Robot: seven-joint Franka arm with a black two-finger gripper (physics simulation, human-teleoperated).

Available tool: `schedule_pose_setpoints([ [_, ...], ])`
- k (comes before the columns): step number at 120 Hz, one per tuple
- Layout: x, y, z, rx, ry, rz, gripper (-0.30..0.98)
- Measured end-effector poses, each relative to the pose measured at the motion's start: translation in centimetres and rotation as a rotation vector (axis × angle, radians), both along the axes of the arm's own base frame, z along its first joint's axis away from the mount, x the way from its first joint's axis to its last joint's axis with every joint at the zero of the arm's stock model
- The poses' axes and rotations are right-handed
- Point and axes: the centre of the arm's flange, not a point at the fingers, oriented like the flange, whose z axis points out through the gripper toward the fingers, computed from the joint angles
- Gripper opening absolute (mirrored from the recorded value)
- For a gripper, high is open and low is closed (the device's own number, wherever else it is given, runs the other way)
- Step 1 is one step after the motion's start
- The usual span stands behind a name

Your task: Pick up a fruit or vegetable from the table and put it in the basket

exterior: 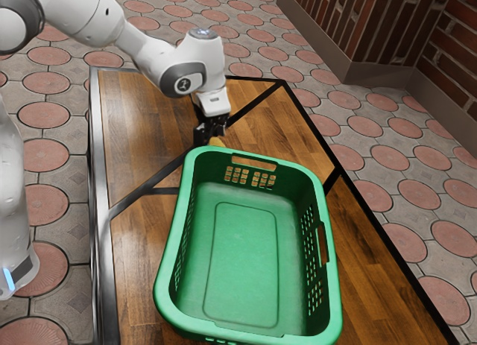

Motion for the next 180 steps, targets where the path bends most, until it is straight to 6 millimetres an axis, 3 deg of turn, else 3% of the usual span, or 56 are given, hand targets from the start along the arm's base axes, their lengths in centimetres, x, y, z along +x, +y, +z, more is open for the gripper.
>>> schedule_pose_setpoints([
  [72,0.6,-0.1,-1.4,-0.028,-0.012,0.016,0.66],
  [94,0.8,-0.1,-1.9,-0.043,-0.012,0.028,0.57],
  [117,0.9,0.0,-2.1,-0.049,-0.019,0.056,0.40],
  [150,0.9,0.1,-1.2,-0.053,-0.033,0.090,0.26],
  [160,0.8,0.1,-0.2,-0.060,-0.041,0.092,0.17],
  [180,0.5,-0.2,2.0,-0.084,-0.040,0.091,0.16],
])
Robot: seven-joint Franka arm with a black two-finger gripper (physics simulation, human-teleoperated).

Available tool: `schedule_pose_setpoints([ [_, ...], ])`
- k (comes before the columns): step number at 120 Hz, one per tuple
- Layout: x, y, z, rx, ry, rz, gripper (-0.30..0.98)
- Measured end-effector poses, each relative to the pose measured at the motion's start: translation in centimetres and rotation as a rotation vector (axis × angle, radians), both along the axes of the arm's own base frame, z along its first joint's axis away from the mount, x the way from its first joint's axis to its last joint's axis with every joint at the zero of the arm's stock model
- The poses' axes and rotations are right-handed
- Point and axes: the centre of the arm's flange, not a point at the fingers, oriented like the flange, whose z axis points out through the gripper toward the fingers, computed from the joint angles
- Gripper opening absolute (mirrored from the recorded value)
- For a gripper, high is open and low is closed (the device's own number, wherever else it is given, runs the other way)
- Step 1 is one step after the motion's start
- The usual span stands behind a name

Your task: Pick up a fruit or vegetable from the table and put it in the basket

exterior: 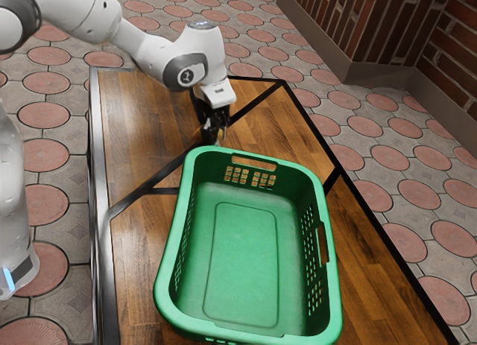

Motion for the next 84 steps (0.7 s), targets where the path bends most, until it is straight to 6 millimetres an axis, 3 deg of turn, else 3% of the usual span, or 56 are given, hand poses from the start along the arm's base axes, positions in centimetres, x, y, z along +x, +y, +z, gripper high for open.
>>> schedule_pose_setpoints([
  [30,-0.3,-1.2,2.4,-0.020,0.011,-0.025,0.18],
  [49,0.2,-3.4,6.4,-0.008,-0.024,-0.070,0.18],
  [70,1.2,-9.9,12.3,0.047,-0.071,-0.185,0.18],
  [84,1.3,-15.8,14.3,0.085,-0.076,-0.272,0.19],
])
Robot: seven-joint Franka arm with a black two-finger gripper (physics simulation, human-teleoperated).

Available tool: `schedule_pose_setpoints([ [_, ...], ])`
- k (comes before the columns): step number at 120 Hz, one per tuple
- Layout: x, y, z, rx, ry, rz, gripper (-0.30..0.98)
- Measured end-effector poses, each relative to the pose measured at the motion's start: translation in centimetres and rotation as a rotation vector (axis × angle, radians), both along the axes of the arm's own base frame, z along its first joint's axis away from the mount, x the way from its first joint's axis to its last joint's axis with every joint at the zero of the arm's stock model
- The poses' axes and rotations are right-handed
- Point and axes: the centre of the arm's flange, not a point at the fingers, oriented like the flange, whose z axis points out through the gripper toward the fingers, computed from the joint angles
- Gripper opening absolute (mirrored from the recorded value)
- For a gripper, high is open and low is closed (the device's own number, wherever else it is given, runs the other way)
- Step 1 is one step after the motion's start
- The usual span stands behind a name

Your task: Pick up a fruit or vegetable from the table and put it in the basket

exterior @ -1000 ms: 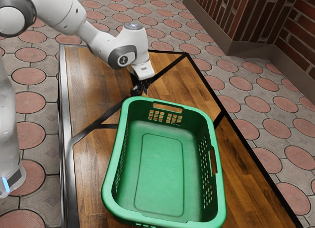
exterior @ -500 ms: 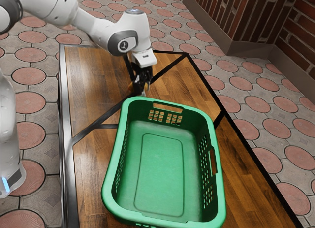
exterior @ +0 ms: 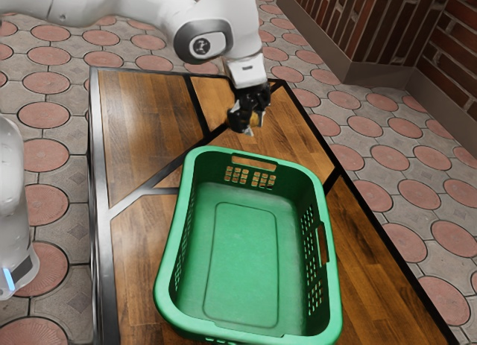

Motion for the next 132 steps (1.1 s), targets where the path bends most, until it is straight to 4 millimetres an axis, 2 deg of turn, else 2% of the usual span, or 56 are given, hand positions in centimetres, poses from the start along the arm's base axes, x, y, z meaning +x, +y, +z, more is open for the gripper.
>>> schedule_pose_setpoints([
  [25,-0.8,-10.3,1.2,0.044,-0.002,-0.127,0.18],
  [39,-1.4,-13.3,0.9,0.050,0.008,-0.148,0.18],
  [45,-1.5,-13.9,0.7,0.050,0.013,-0.148,0.21],
  [57,-1.7,-14.9,0.5,0.047,0.022,-0.143,0.43],
  [69,-1.8,-15.5,0.4,0.044,0.025,-0.135,0.56],
  [89,-1.6,-15.4,0.2,0.035,0.037,-0.110,0.64],
  [110,1.8,-15.7,-0.6,0.012,0.078,-0.101,0.67],
  [114,2.5,-15.6,0.1,0.010,0.076,-0.090,0.67],
  [123,4.1,-15.5,3.6,0.041,0.064,-0.053,0.67],
  [132,4.9,-14.7,4.4,0.047,0.111,0.010,0.68],
])
